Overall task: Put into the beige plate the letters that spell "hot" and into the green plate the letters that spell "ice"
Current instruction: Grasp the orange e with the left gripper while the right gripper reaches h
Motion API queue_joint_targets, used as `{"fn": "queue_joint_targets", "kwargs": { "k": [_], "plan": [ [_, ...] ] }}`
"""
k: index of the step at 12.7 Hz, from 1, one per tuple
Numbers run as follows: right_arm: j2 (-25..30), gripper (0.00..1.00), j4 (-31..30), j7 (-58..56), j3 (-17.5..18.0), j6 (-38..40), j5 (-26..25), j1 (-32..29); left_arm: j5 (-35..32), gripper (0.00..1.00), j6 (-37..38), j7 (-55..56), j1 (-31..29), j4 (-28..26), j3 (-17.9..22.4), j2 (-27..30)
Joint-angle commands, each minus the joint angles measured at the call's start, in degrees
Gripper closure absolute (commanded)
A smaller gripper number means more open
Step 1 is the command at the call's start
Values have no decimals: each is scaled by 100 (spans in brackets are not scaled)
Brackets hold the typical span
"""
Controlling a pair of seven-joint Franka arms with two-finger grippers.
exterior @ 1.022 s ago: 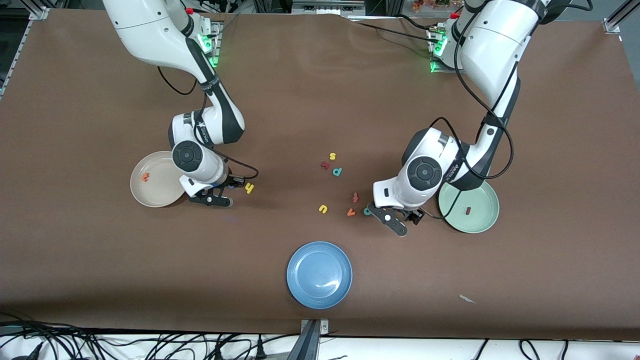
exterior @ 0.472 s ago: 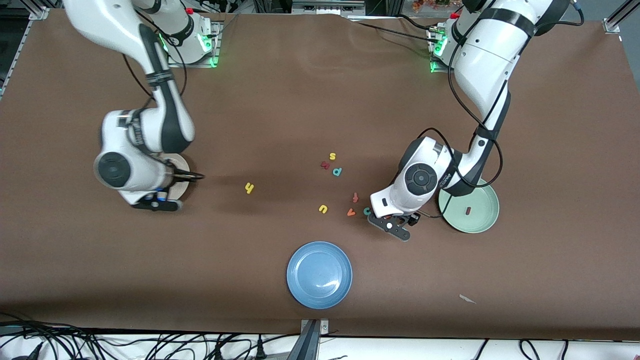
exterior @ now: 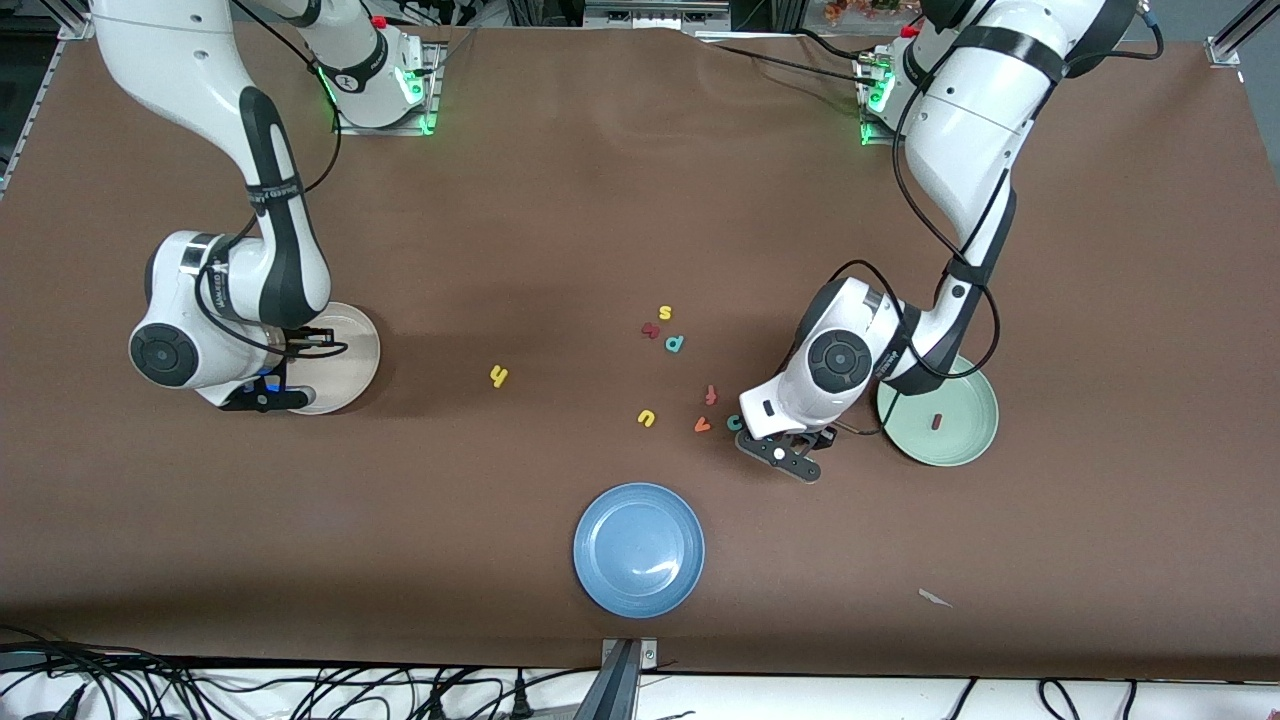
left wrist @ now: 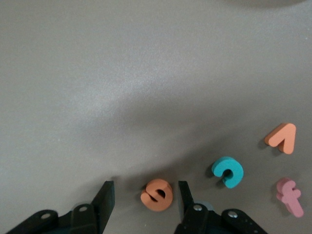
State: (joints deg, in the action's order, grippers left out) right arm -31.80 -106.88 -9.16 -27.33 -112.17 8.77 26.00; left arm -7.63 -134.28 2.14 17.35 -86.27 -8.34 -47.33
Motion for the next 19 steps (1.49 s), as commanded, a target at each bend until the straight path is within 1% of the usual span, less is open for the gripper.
{"fn": "queue_joint_targets", "kwargs": {
  "k": [1,2,3,4,5,6,7,9,10,11,13,15,16,19],
  "plan": [
    [-80,37,-17,-323,-9,-112,46,-112,-54,39,-72,93,32,172,-9,-162],
    [-54,7,-17,-315,-9,-95,81,-112,-54,40,-72,93,32,155,-9,-162],
    [-10,2,18,-280,0,-51,90,-95,-54,54,-72,93,23,146,-9,-162],
    [86,2,53,-201,26,-42,99,-51,-54,79,-72,102,23,129,-9,-145],
    [191,2,97,8,78,-42,99,-16,-54,88,-64,102,23,120,-9,-127],
    [270,2,175,315,218,-42,99,19,-54,90,-55,102,23,120,-9,-118],
    [358,2,263,640,437,-42,107,28,-54,93,-37,102,23,111,-9,-92],
    [386,2,483,1474,903,-50,107,28,-54,94,6,93,6,93,-97,-48],
    [377,3,553,1835,1122,-129,194,28,-54,94,41,102,-21,102,-176,-22],
    [333,4,650,2169,1290,-234,404,37,-54,94,111,93,-47,102,-185,65],
    [202,4,712,2488,1440,-646,477,151,-63,94,532,76,-82,154,-177,294],
    [18,4,704,3012,1459,-1016,485,344,-89,94,884,58,-187,155,-141,531],
    [-88,4,704,3443,1467,-1200,485,440,-133,94,1103,6,-327,155,-141,628],
    [-334,4,704,4726,1528,-1395,494,608,-133,95,1649,-292,-889,85,-141,708]
  ]
}}
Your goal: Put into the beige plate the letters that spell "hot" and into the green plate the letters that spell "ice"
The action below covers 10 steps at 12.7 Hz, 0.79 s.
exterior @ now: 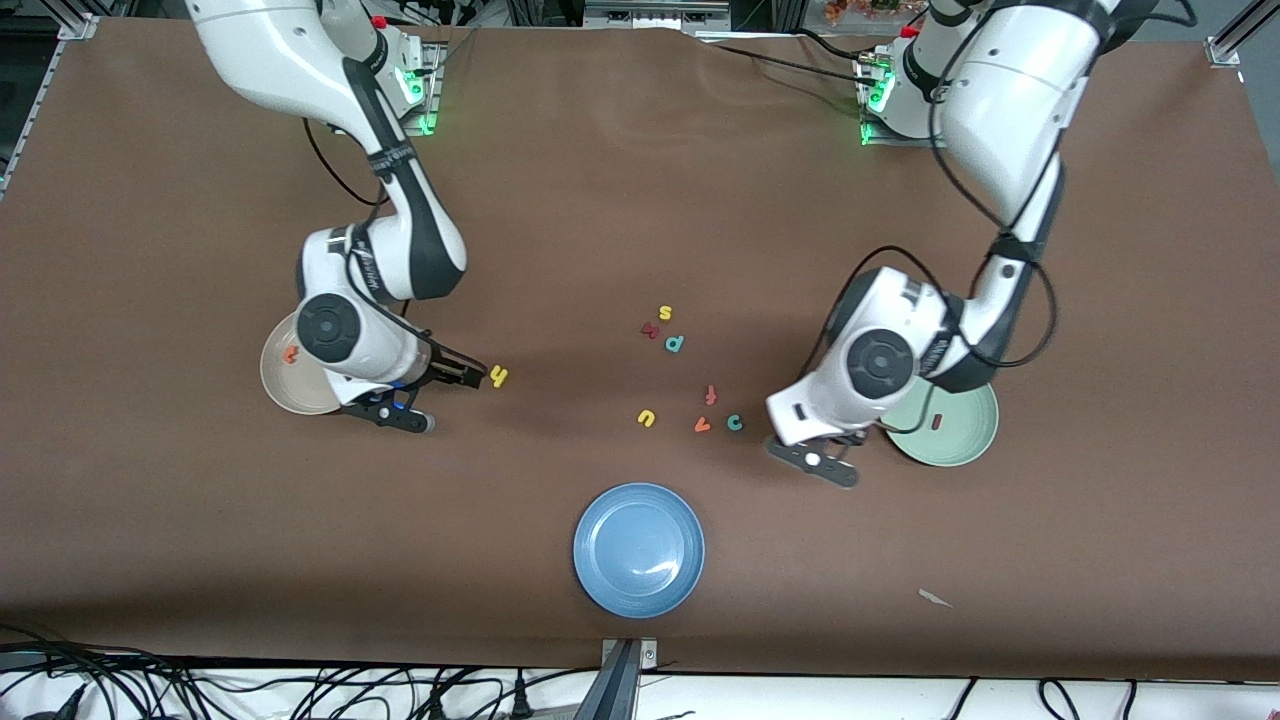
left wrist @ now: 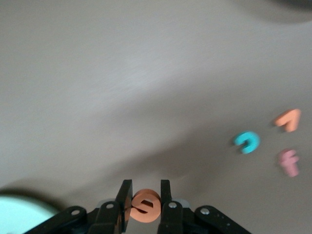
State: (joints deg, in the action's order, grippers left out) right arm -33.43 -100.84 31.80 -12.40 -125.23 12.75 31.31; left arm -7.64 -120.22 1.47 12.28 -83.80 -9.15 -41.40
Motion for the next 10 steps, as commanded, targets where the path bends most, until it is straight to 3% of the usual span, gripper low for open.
{"fn": "queue_joint_targets", "kwargs": {
  "k": [1,6,7,8,9,10],
  "plan": [
    [-207,4,91,913,106,-141,113,95,-133,94,288,-366,-602,-233,-69,114],
    [-453,8,-40,1670,282,-703,290,200,-150,92,254,-498,-1333,-1041,-78,290],
    [-471,8,-75,1776,282,-843,289,235,-142,72,245,-560,-1412,-1103,-78,299],
    [-497,8,-145,1820,282,-967,298,288,-142,11,253,-578,-1421,-1113,-69,316],
    [-532,9,-207,1830,282,-1107,290,314,-142,0,288,-587,-1422,-1104,-78,343],
    [-550,16,-268,1830,282,-1178,289,315,-142,0,297,-578,-1395,-1104,-95,430]
  ]
}}
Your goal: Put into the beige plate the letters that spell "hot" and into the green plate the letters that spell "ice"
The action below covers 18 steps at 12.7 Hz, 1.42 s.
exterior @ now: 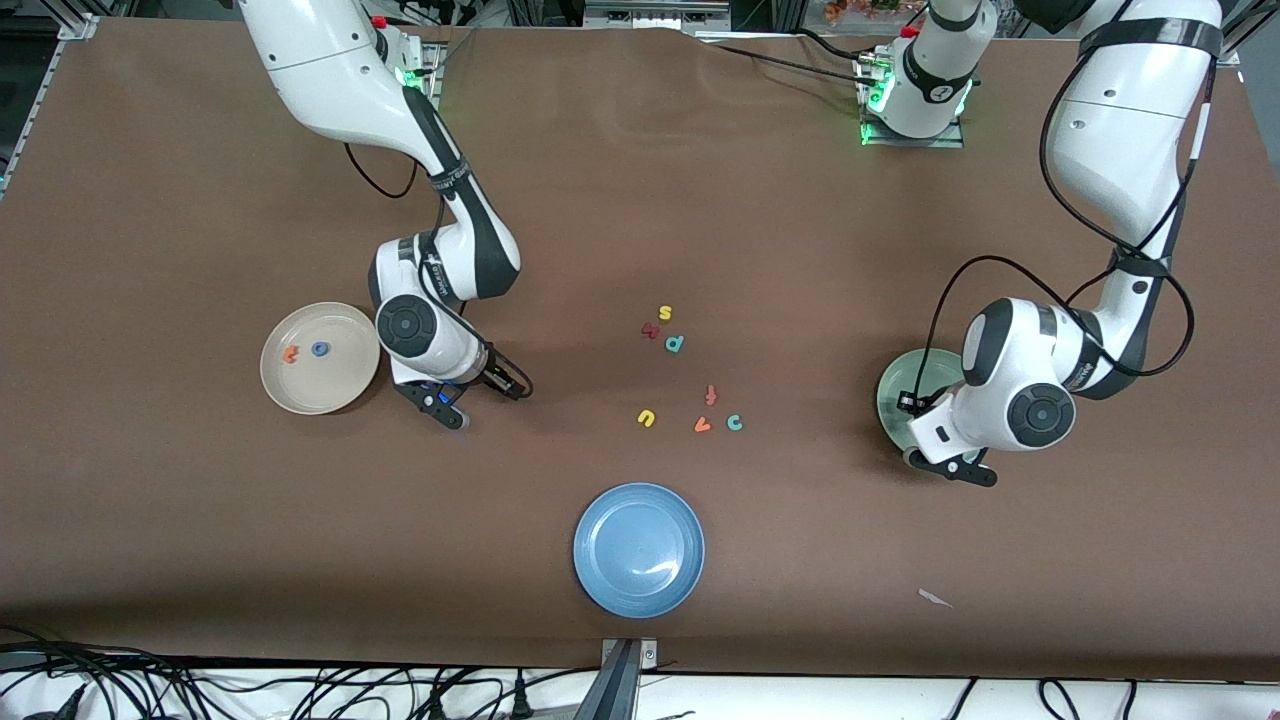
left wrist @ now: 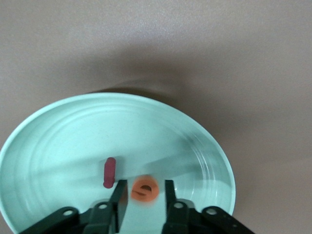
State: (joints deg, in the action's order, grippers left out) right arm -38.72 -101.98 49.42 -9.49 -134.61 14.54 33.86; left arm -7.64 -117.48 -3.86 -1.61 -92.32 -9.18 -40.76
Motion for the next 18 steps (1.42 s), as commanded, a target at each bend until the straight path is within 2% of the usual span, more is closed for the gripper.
{"fn": "queue_joint_targets", "kwargs": {
  "k": [1,2,4,6,7,12,15,18],
  "plan": [
    [-21,24,-173,67,-9,-250,111,60,-142,0,67,-36,55,-234,-101,436],
    [-21,29,-173,67,-9,-250,111,60,-142,0,216,-35,91,-190,-119,506],
    [-21,51,-173,59,-9,-242,111,60,-133,0,340,34,126,-155,-460,638],
    [-30,66,-164,50,-9,-242,111,68,-115,0,332,122,152,-85,-741,639],
    [-30,70,-164,50,-1,-242,111,77,-133,0,331,323,239,29,-865,630],
    [206,73,-59,-73,-71,55,76,34,-124,0,288,1466,1171,758,-822,192],
    [269,73,502,-389,-386,1188,49,25,-115,0,131,1573,1549,1373,-700,-291],
    [391,73,802,-1133,-860,2128,58,25,-115,0,-677,1582,1664,1419,-638,-652]
  ]
}}
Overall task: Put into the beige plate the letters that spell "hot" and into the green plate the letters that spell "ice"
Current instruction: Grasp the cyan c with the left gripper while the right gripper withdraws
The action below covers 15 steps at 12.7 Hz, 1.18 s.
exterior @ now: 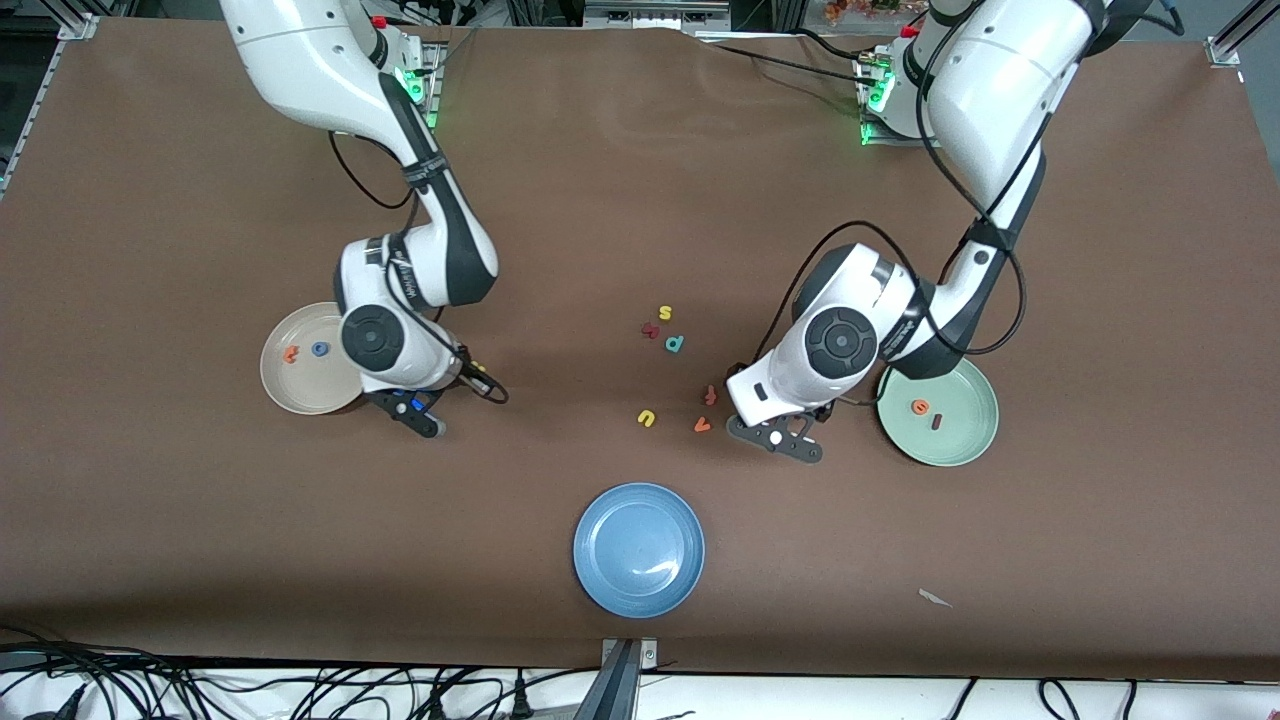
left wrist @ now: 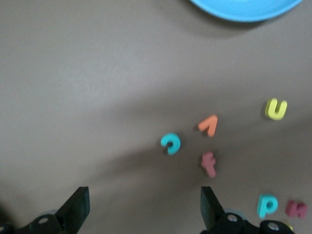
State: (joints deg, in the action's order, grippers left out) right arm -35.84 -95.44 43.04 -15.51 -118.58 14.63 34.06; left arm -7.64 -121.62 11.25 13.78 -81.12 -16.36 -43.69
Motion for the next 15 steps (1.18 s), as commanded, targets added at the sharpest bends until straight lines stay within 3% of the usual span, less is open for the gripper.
{"fn": "queue_joint_targets", "kwargs": {
  "k": [1,3,4,5,9,11,12,15],
  "plan": [
    [208,73,192,-907,-495,946,40,4,-115,1,-457,70,134,299,116,-464],
    [279,73,184,-2039,-1074,1616,32,4,-115,11,-730,201,361,299,247,-614],
    [244,73,132,-2645,-1338,1653,31,-4,-115,21,-784,402,519,299,326,-658],
    [183,73,1,-3182,-1506,1619,49,-65,-115,25,-784,744,617,290,405,-667],
    [-28,73,-439,-3855,-1508,1251,58,-277,-115,39,-784,967,653,273,415,-702],
    [-107,68,-510,-4030,-1508,1109,58,-303,-106,39,-784,1046,644,272,415,-728],
    [-125,57,-510,-4075,-1508,1082,66,-338,-106,39,-784,1046,644,272,415,-746],
    [67,1,-397,-4084,-1534,1161,75,-338,-115,42,-784,1046,644,272,424,-781]
  ]
}}
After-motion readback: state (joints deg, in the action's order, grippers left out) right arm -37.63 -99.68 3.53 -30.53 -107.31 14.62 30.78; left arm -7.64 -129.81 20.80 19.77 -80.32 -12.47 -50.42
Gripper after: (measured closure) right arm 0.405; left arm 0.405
